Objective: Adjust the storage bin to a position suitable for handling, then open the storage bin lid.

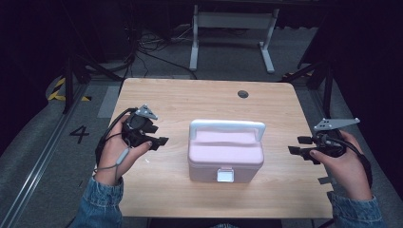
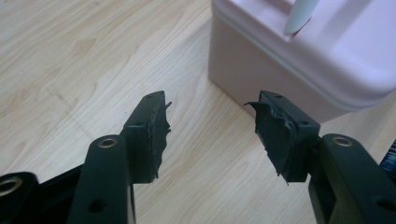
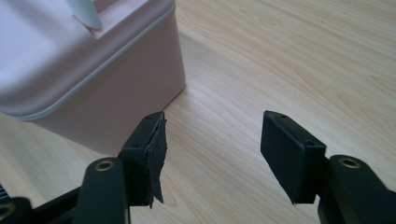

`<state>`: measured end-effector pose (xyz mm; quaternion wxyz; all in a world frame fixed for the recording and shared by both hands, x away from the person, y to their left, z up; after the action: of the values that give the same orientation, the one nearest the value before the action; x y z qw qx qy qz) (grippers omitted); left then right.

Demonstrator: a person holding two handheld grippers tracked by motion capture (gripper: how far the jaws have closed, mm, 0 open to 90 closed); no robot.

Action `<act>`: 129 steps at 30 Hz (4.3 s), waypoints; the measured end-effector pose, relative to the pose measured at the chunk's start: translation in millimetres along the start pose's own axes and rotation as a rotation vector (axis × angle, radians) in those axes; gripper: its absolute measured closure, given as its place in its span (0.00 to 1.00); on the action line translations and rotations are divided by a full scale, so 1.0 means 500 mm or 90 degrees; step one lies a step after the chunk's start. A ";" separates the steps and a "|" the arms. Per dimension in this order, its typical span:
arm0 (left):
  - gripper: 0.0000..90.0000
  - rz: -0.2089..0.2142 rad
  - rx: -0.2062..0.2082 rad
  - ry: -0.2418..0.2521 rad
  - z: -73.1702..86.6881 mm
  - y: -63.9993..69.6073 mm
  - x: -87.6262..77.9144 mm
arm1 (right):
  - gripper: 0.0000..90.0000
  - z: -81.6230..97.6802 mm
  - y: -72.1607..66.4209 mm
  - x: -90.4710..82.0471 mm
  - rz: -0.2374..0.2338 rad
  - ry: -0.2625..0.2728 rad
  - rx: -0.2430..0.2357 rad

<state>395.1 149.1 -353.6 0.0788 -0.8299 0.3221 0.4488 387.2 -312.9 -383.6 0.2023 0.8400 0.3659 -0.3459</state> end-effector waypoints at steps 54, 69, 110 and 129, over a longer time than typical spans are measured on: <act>0.77 0.059 0.174 0.024 -0.159 0.148 0.084 | 0.50 0.018 -0.029 -0.008 -0.064 0.034 0.004; 0.77 0.077 0.161 0.029 -0.186 0.141 0.067 | 0.50 0.012 -0.039 -0.006 -0.072 0.043 0.027; 0.76 0.106 0.074 0.052 -0.213 0.111 0.070 | 1.00 -0.080 -0.156 0.042 -0.151 0.159 -0.101; 0.57 0.065 0.085 0.072 -0.202 0.100 0.034 | 1.00 -0.095 -0.158 0.040 -0.145 0.183 -0.098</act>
<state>441.4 60.1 -300.2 0.0925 -0.8294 0.3971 0.3819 358.3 -223.9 -372.7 0.1716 0.8159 0.5089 -0.2141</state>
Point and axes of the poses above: each handheld gripper's, and its own axes: x roughly forward along the jaws, z roughly out of its underside, y roughly to its right, the point moved 6 cm from there along x, roughly forward along the jaws, and after that the axes turned 13 degrees about -x, right-handed, at the moved point
